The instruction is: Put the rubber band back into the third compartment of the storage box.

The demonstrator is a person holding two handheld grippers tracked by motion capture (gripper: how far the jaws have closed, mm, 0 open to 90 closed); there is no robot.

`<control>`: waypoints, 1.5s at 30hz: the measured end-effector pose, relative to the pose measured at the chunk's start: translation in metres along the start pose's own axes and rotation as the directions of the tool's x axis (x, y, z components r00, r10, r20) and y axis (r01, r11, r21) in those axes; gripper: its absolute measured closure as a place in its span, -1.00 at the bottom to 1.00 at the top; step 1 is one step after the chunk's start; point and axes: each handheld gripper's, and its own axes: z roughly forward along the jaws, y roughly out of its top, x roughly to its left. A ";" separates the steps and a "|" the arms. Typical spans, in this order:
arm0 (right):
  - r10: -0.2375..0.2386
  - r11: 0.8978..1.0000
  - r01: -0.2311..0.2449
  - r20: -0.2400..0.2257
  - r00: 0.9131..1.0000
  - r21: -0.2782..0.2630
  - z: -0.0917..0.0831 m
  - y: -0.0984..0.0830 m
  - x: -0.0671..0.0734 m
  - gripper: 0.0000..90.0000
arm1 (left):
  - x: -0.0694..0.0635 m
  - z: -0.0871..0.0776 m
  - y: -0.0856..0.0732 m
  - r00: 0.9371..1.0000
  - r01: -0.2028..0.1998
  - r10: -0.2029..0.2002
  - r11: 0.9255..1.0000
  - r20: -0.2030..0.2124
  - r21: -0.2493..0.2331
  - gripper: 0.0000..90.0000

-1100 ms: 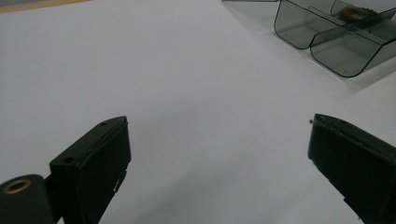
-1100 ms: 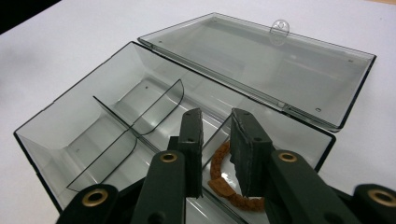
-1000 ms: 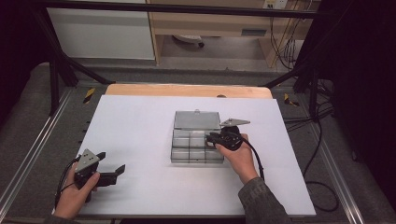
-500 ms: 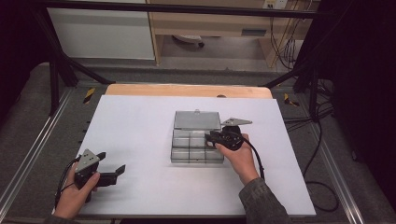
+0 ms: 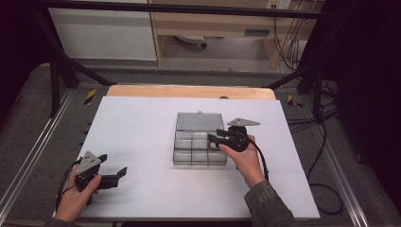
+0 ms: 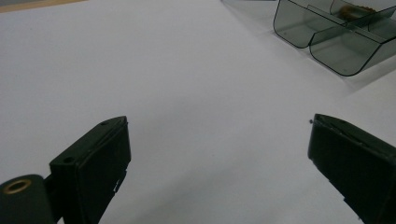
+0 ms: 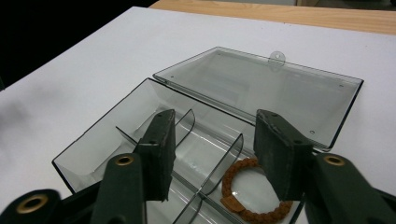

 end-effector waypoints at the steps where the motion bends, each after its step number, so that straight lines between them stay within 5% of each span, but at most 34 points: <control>1: 0.002 1.000 -0.002 0.000 1.000 0.000 -0.001 0.000 0.000 0.03 | 0.000 0.000 0.000 1.000 0.000 0.000 1.000 0.000 0.000 -0.87; 28: 0.046 0.995 -0.044 0.022 0.999 -0.095 -0.017 0.009 -0.004 -0.82 | 0.000 0.000 0.000 1.000 0.003 -0.003 1.000 0.002 0.000 -0.87; 33: 0.009 0.991 0.000 0.059 0.998 -0.136 -0.022 0.012 -0.001 -0.86 | 0.000 0.000 0.000 1.000 0.003 -0.003 1.000 0.001 0.000 -0.87; 45: 0.005 0.982 0.015 0.106 0.994 -0.187 -0.039 0.022 -0.003 -0.85 | 0.000 0.000 0.000 1.000 0.001 -0.001 1.000 0.000 0.000 -0.87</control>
